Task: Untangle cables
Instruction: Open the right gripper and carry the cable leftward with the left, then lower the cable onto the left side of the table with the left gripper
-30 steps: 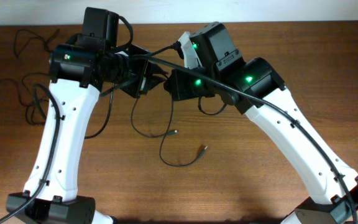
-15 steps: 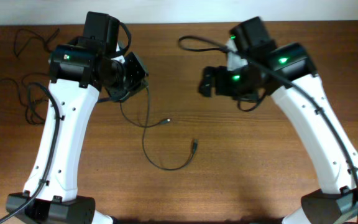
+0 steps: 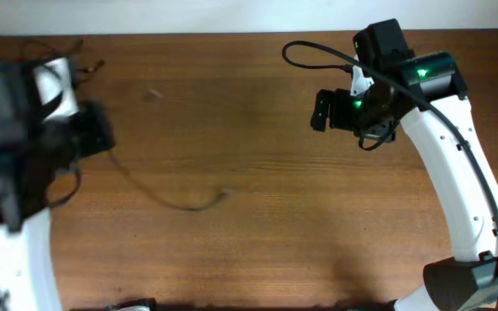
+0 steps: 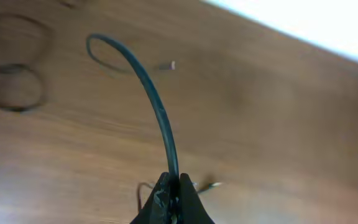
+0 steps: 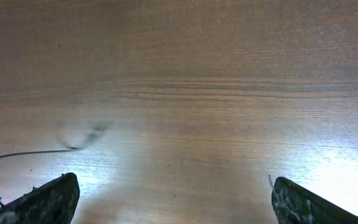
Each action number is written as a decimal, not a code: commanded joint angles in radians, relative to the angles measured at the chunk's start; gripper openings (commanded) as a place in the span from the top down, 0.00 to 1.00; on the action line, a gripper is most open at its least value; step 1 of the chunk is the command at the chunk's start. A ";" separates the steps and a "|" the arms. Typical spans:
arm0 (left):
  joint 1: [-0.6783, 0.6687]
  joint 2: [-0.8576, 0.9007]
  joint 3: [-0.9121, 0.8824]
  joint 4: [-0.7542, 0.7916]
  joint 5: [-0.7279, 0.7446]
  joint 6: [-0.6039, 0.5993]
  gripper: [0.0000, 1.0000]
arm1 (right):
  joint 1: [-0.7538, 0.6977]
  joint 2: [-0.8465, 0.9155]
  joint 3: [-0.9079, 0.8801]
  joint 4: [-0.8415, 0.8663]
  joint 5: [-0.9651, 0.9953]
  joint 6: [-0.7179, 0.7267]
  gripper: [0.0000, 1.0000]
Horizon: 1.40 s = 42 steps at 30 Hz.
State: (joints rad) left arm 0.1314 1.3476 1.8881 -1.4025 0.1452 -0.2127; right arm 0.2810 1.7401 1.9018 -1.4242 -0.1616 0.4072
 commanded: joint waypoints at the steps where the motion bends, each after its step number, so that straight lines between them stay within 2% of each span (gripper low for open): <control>1: 0.086 -0.044 0.005 -0.008 0.054 0.028 1.00 | -0.002 0.035 0.013 0.006 0.017 -0.010 0.02; 3: 0.085 -0.043 0.005 -0.007 0.097 0.049 1.00 | -0.002 0.040 0.012 0.006 0.017 -0.010 0.02; 4: 0.085 -0.043 0.005 0.000 0.184 0.113 1.00 | -0.002 0.042 0.012 0.006 0.017 -0.010 0.02; 5: 0.085 -0.043 0.005 0.006 0.314 0.247 1.00 | -0.002 0.042 0.012 0.006 0.017 -0.010 0.02; 6: 0.085 -0.042 0.005 0.006 0.361 0.304 1.00 | -0.002 0.042 0.012 0.006 0.017 -0.010 0.02; 9: 0.085 -0.042 0.005 0.003 0.368 0.365 1.00 | -0.002 0.042 0.012 0.006 0.016 -0.010 0.02; 12: 0.085 -0.031 0.005 0.006 0.354 0.520 1.00 | -0.002 0.042 0.012 0.006 0.016 -0.010 0.02; 22: 0.085 0.013 0.005 -0.013 0.312 0.495 1.00 | -0.002 0.042 0.012 0.006 0.016 -0.010 0.02; 24: 0.095 0.013 0.005 -0.013 0.311 0.446 1.00 | -0.002 0.042 0.012 0.006 0.016 -0.010 0.02; 30: 0.288 0.026 0.005 -0.040 0.311 0.211 1.00 | -0.002 0.042 0.012 0.006 0.016 -0.010 0.02; 35: 0.455 0.089 0.004 -0.099 0.303 0.204 1.00 | -0.002 0.042 0.012 0.006 0.016 -0.010 0.02; 42: 0.583 0.169 -0.003 -0.106 0.299 0.197 1.00 | -0.002 0.042 0.012 0.006 0.016 -0.010 0.02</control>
State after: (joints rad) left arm 0.6769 1.4895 1.8889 -1.5078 0.4465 -0.0021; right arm 0.2810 1.7794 1.9018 -1.4197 -0.1574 0.4072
